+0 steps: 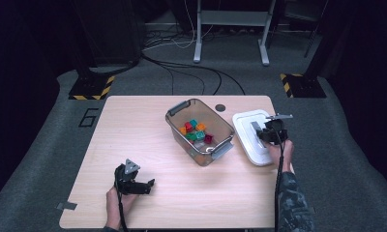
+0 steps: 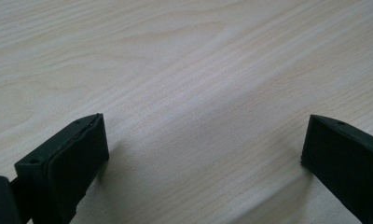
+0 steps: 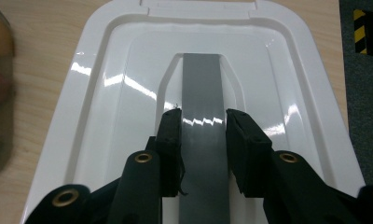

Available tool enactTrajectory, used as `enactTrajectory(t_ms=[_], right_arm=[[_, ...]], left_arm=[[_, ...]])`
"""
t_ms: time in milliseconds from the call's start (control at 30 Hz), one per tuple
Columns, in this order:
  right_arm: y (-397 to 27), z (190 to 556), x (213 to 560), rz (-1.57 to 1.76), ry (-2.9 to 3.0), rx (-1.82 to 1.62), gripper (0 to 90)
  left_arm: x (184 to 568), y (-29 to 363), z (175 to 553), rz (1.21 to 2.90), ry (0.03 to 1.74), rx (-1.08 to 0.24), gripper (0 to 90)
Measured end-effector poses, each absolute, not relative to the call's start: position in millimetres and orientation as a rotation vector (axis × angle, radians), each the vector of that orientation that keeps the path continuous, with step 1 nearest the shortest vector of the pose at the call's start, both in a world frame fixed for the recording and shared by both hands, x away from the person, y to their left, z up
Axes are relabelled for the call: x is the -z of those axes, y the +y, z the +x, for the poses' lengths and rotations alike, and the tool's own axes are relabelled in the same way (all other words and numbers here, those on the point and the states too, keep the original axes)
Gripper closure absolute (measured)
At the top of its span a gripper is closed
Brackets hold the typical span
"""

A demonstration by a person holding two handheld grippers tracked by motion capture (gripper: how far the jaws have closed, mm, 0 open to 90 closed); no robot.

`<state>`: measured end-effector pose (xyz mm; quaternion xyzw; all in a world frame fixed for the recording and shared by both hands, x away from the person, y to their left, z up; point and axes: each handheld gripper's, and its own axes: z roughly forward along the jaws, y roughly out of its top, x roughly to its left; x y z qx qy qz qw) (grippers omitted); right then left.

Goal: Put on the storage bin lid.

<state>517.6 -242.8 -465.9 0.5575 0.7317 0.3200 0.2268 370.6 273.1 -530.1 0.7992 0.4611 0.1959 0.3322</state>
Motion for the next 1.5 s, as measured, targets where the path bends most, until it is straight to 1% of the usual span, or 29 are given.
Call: enactTrajectory(t_ms=[900, 967, 1100, 1133, 1233, 1500], right_arm=[[-244, 509, 397, 1.490, 2.012, -0.923, 66.6], [-242, 508, 386, 1.480, 2.008, -0.936, 66.6], [-238, 508, 376, 1.466, 2.015, -0.942, 66.6], [-234, 507, 368, 1.455, 2.019, -0.949, 66.6], [-225, 507, 358, 1.438, 2.025, -0.956, 66.6], [-205, 508, 344, 1.406, 2.058, -0.970, 66.6]], left_arm=[[530, 273, 371, 2.091, 1.202, -0.513, 0.2], [530, 273, 371, 2.091, 1.202, -0.514, 0.1], [530, 273, 370, 2.090, 1.203, -0.513, 0.1], [530, 273, 371, 2.091, 1.202, -0.513, 0.1], [530, 273, 370, 2.092, 1.201, -0.514, 0.1], [530, 273, 371, 2.091, 1.203, -0.513, 0.2]])
